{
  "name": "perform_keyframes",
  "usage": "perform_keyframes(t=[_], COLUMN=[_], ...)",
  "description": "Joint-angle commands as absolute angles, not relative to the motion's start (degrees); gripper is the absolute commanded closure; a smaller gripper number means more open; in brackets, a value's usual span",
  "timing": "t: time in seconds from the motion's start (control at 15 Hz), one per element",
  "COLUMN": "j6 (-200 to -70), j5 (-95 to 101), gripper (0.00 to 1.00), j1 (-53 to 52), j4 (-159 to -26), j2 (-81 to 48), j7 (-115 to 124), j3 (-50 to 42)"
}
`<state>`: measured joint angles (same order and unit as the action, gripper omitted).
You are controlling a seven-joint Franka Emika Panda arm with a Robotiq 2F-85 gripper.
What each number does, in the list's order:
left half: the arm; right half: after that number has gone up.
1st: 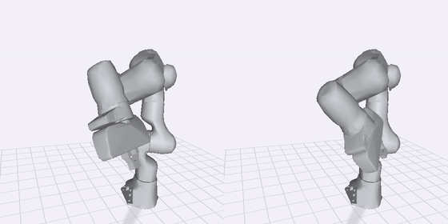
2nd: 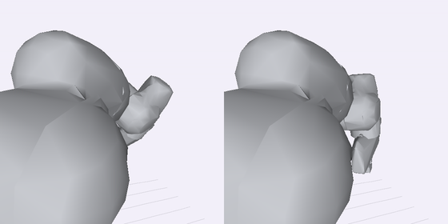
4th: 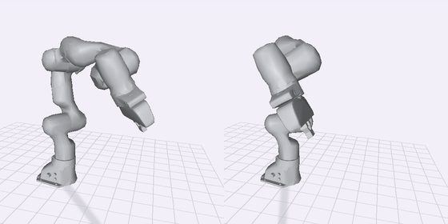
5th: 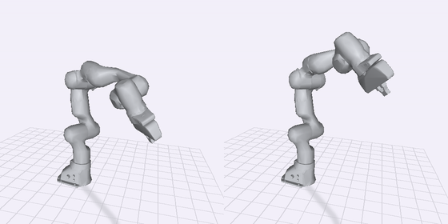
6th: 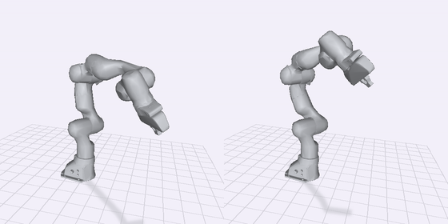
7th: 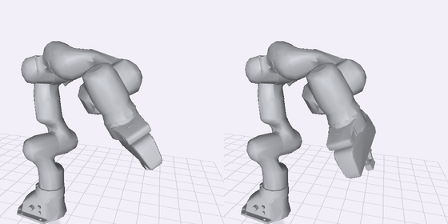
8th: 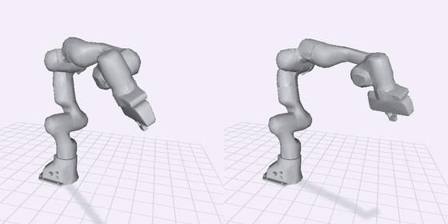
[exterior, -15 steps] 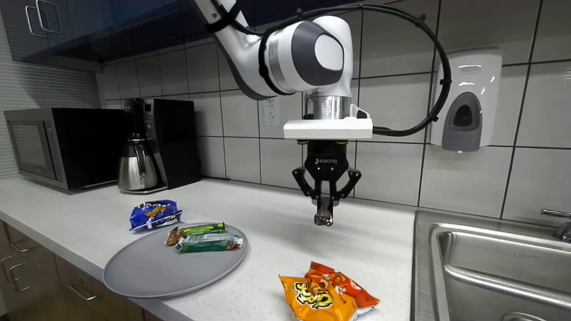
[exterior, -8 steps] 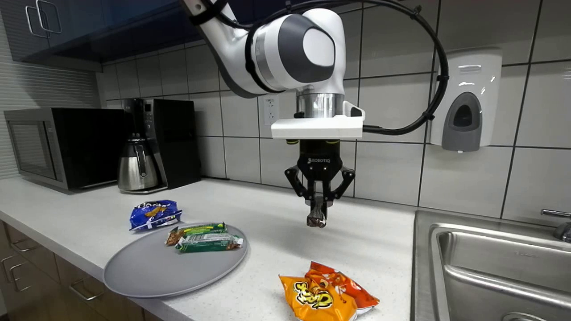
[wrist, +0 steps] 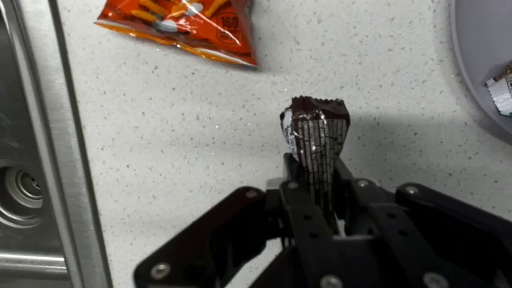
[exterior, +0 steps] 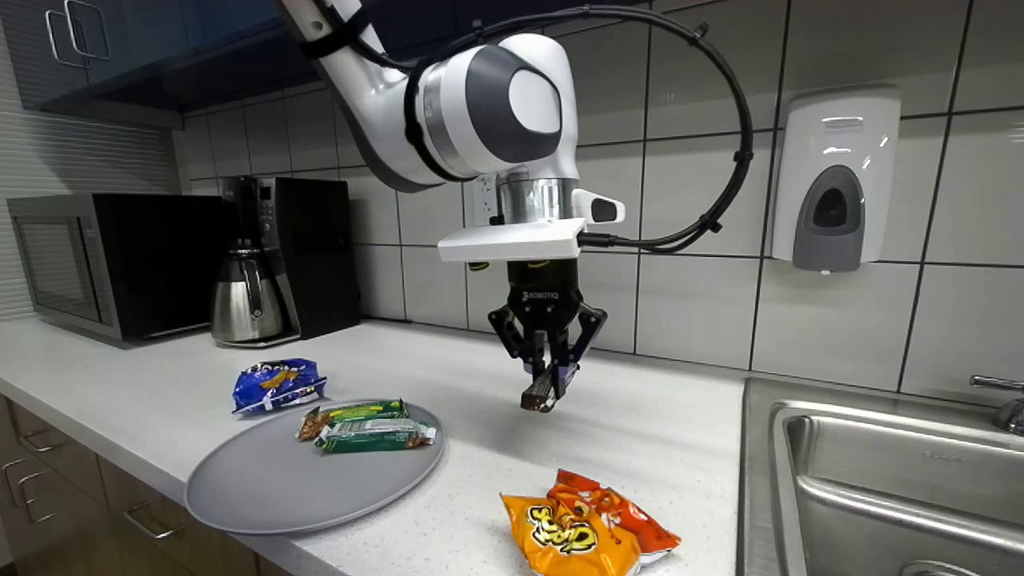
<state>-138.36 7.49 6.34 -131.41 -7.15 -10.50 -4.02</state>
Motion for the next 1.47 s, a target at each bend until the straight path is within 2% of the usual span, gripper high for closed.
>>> perform_keyframes(t=[0.0,0.53,1.4], j6=[-139.2,-140.1,-140.4], j5=[11.9,18.2,21.6], gripper=[0.95,0.95,0.95], j1=[3.9,0.4,-3.1], j4=[-133.4,-135.4,-136.7], j2=[-5.5,-5.5,-5.2], j7=[0.6,18.3,30.6], j3=[-4.5,-4.3,-3.7])
